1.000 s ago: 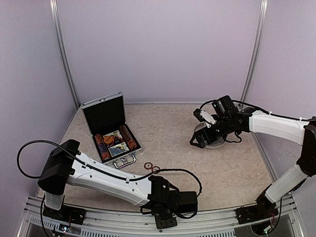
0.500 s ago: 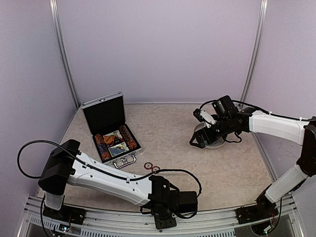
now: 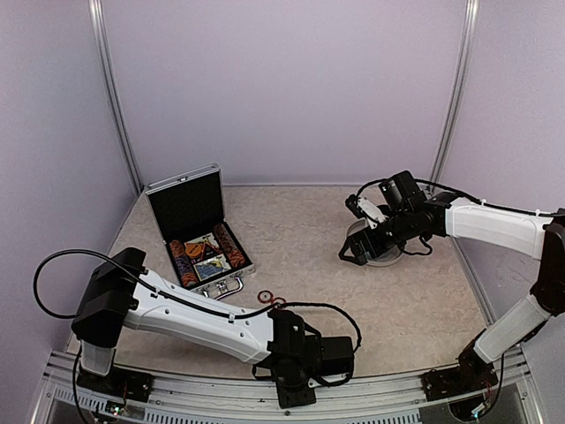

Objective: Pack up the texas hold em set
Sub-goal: Pick up the poker chip from the corner of the board.

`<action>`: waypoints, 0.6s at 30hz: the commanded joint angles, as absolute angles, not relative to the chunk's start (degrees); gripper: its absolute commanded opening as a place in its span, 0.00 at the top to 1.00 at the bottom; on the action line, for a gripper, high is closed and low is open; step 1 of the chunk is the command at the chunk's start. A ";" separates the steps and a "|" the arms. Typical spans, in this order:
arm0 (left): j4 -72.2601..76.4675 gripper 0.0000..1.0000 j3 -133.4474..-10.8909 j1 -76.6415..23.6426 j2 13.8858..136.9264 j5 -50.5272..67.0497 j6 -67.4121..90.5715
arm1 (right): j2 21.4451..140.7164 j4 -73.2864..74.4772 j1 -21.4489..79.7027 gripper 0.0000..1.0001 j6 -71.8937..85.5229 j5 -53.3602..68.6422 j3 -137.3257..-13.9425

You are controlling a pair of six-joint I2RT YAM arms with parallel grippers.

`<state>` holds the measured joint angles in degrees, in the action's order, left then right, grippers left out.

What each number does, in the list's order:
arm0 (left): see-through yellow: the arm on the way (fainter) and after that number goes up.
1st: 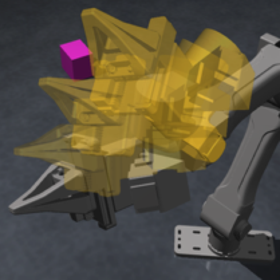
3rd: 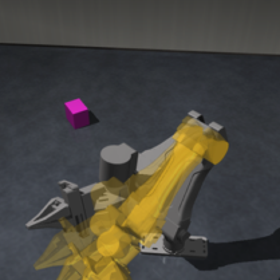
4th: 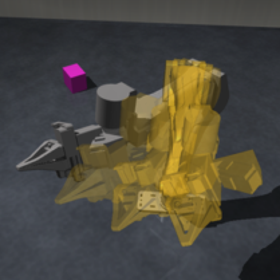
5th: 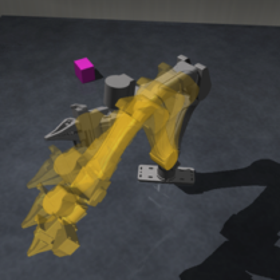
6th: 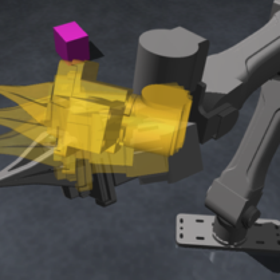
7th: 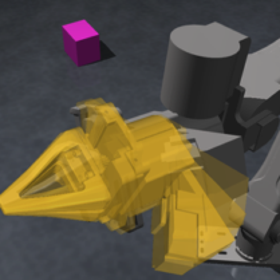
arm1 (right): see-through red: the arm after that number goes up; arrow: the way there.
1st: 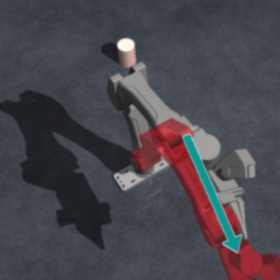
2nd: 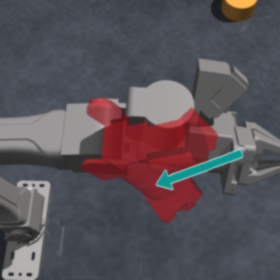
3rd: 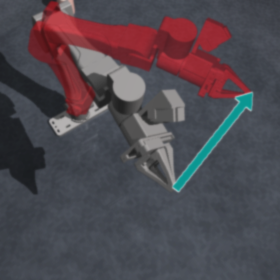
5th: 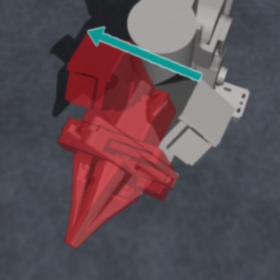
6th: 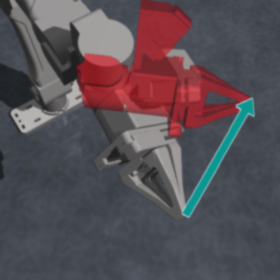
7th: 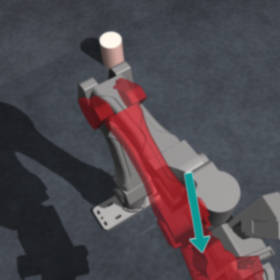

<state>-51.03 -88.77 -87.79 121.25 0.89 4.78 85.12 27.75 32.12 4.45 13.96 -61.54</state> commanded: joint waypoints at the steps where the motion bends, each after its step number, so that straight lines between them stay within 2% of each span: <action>1: -50.52 0.47 -89.18 -87.79 123.72 3.11 4.05 | 85.09 27.61 32.26 0.01 4.80 14.49 -61.63; 18: -51.46 0.59 -90.04 -88.22 124.50 0.56 5.95 | 85.25 27.64 32.25 0.01 4.71 14.78 -61.46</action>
